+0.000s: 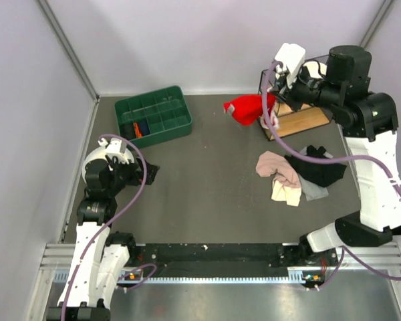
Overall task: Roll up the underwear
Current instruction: Place the underwear at the center of the board.
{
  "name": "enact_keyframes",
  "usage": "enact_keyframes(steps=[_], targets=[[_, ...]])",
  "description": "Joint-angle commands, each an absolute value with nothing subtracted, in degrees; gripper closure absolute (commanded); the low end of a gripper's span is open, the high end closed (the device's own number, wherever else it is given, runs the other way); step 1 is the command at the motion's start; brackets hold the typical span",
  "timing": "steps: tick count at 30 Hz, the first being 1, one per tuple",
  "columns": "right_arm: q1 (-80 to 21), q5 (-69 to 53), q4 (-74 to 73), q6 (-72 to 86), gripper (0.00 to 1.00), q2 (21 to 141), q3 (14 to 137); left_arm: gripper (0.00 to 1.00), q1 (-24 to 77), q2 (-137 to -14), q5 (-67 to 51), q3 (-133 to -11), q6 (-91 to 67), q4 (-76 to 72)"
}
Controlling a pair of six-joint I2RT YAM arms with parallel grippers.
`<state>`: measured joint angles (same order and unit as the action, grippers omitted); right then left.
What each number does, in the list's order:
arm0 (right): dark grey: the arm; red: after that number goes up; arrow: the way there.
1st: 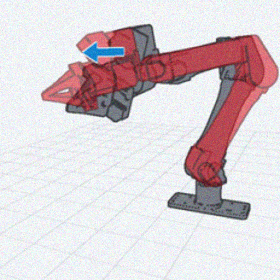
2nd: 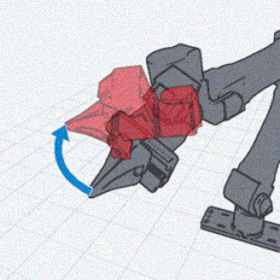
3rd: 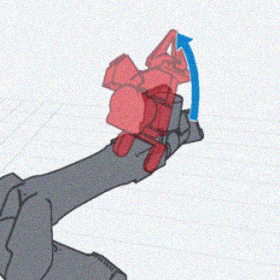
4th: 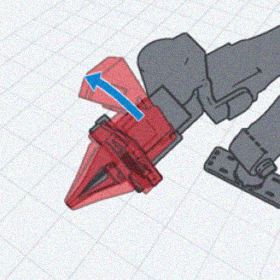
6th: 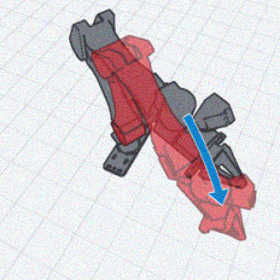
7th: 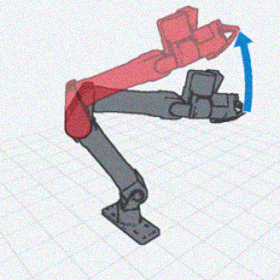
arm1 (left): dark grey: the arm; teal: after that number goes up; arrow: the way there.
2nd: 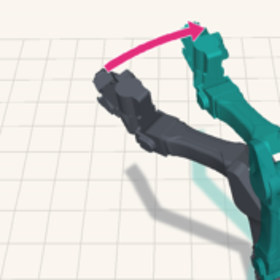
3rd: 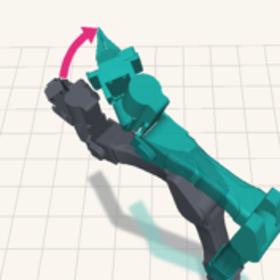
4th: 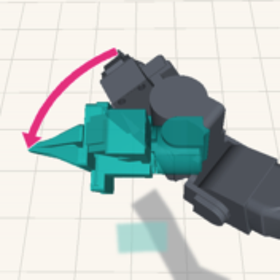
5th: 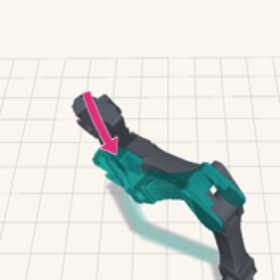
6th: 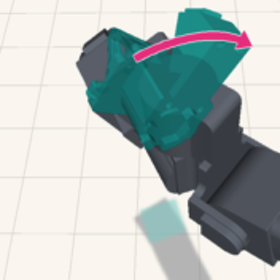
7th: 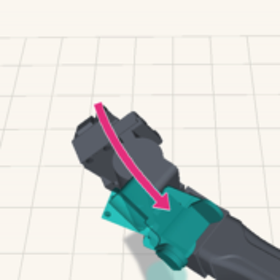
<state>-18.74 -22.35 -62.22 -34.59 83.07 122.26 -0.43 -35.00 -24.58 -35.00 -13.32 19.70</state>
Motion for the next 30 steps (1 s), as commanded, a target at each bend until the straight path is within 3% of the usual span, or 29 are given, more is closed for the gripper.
enact_keyframes(steps=[1,5,13,21,26,29,30], targets=[[-24.5,-24.44,-65.57,-36.65,1.0,85.07,124.28,0.01,-0.35,-34.37,-23.12,-35.42,-12.22,18.11],[-26.54,-25.39,-64.95,-36.48,1.0,86.83,123.57,0.01,-0.35,-34.1,-22.5,-35.42,-12.04,18.54],[-30.14,-39.02,-62.94,-31.74,1.0,87.45,122.97,0.01,-0.35,-34.28,-22.41,-35.42,-11.95,18.46],[-33.13,-41.4,-37.73,-6.87,1.0,96.13,104.95,0.01,-0.35,-34.19,-22.33,-35.42,-11.95,18.63],[-42.0,-47.7,-36.82,-4.13,0.77,112.39,111.7,0.01,-0.35,-33.23,-20.13,-35.86,-11.43,19.51],[-45.7,-54.28,-38.58,-5.27,0.6,117.06,115.92,0.01,-0.35,-32.08,-19.25,-35.68,-11.34,19.69],[-46.14,-55.88,-39.72,-6.23,0.5,117.24,116.1,0.01,-0.35,-32.08,-19.34,-35.6,-11.34,19.69]])
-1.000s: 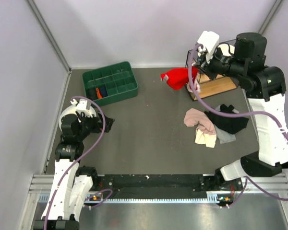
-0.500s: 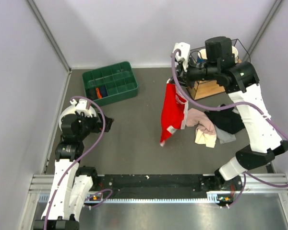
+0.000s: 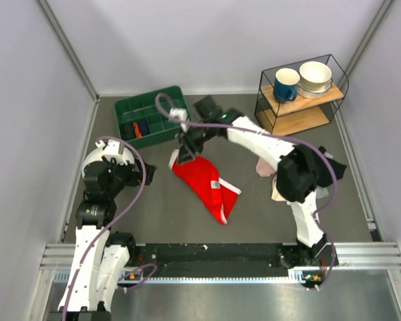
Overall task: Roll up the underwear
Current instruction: Place the underwear at the center of the board, then flatten out the underwear at the center of the board.
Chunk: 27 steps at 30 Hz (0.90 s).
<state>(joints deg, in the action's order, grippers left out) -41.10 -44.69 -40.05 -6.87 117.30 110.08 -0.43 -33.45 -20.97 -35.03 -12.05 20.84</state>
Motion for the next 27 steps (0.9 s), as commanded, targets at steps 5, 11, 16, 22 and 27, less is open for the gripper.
enact_keyframes(steps=[5,11,16,22,27], targets=[[-44.4,-53.98,-43.15,-16.33,0.34,109.28,107.69,0.01,-0.35,-33.22,-21.35,-35.51,-11.78,18.81],[-39.04,-35.81,-41.67,-24.97,0.26,98.8,88.35,0.03,-0.35,-36.2,-28.03,-35.07,-12.74,16.88],[-33.84,-33.49,-40.08,-20.05,0.27,104.12,85.07,0.04,-0.35,-36.65,-28.13,-35.16,-12.66,16.96],[-33.22,-33.31,-41.22,-17.5,0.28,114.07,92.17,0.04,-0.35,-36.21,-26.98,-35.07,-12.48,17.58],[-33.22,-35.42,-43.94,-17.31,0.3,120.93,97.29,0.04,-0.35,-36.3,-26.63,-35.24,-12.39,17.58]])
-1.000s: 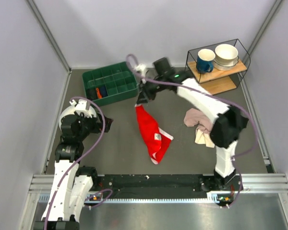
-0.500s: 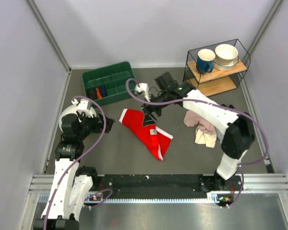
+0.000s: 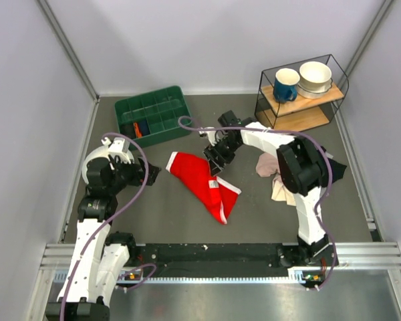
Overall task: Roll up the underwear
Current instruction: Flatten out the underwear at the center of the board.
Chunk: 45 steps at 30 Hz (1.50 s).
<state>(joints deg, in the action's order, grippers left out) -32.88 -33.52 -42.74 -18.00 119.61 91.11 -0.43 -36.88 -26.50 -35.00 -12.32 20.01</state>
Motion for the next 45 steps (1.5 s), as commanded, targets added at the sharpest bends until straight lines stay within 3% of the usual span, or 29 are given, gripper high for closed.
enact_keyframes(steps=[1,11,17,18,23,28,34,45], targets=[[-33.22,-35.94,-44.38,-17.49,0.31,121.29,97.73,0.04,-0.35,-36.3,-26.54,-35.16,-12.39,17.49],[-34.19,-38.06,-45.7,-16.87,0.4,124.72,99.84,0.03,-0.26,-36.04,-26.1,-35.24,-12.22,17.67],[-35.15,-36.92,-46.76,-19.33,0.71,122.61,100.02,0.04,-0.35,-36.04,-26.1,-35.33,-12.13,17.75],[-35.42,-36.83,-47.11,-19.51,0.8,122.17,100.02,0.04,-0.35,-36.04,-26.1,-35.33,-12.13,17.84],[-40.07,-40.15,-49.13,-22.14,0.96,119.02,99.84,0.04,-0.35,-35.16,-25.23,-35.86,-11.78,18.54],[-47.71,-46.04,-49.74,-20.14,0.93,117.16,100.89,0.05,-0.35,-32.0,-16.1,-37.0,-10.55,21.27],[-57.03,-52.29,-50.18,-17.14,0.63,120.4,104.94,0.04,-0.35,-25.76,-8.97,-36.39,-10.63,21.53],[-50.81,-45.72,-53.61,-25.92,0.48,111.02,98.72,0.04,-0.35,-27.86,-14.14,-36.3,-10.9,20.66]])
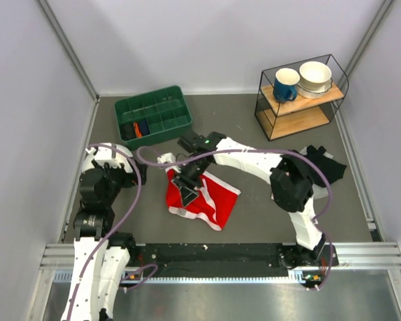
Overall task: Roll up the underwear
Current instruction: Flatten out the underwear at the center of the board.
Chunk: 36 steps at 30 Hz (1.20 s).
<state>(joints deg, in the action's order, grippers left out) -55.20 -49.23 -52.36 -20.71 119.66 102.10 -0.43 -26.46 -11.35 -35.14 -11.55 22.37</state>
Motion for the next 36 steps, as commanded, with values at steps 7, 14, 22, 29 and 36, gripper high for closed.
enact_keyframes(steps=[7,14,22,29,36], targets=[[-46.85,-29.99,-52.38,-26.98,0.47,113.9,96.76,0.04,-0.35,-30.32,-16.61,-36.56,-10.9,20.48],[-47.19,-28.03,-52.73,-25.4,0.48,121.55,100.28,0.04,-0.26,-29.62,-16.35,-36.39,-10.99,20.57],[-58.7,-37.53,-53.0,-26.54,0.87,117.6,98.0,0.04,-0.35,-29.71,-16.17,-36.47,-10.99,20.65],[-63.11,-36.66,-54.4,-26.27,0.47,119.01,99.05,0.04,-0.35,-29.62,-16.17,-36.39,-11.07,20.83],[-53.63,-37.35,-55.46,-28.47,0.36,110.58,96.6,0.04,-0.26,-33.73,-21.86,-35.95,-12.13,20.13]])
